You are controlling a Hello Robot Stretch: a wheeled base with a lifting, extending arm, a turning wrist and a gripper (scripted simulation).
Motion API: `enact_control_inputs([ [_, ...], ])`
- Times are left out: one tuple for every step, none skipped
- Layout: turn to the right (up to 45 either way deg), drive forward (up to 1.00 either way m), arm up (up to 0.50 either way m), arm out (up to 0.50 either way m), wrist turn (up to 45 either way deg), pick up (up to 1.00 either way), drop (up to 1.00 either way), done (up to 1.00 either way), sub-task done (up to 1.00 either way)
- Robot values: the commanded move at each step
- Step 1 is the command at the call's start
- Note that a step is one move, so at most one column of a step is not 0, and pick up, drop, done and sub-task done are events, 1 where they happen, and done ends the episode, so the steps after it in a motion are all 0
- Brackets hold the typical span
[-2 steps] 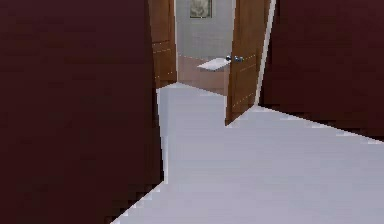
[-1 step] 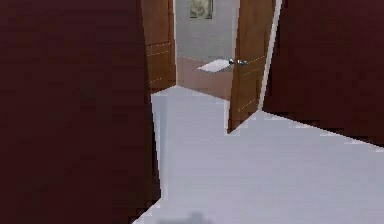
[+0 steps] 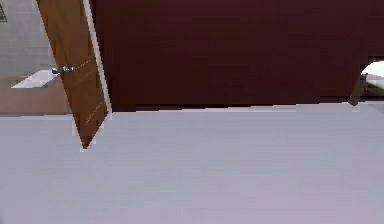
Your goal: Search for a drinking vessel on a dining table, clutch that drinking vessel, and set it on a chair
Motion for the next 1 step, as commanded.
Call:
enact_control_inputs([
  [39.0,0.0,0.0,0.0,0.0,0.0,0.0,0.0,0.0],
])
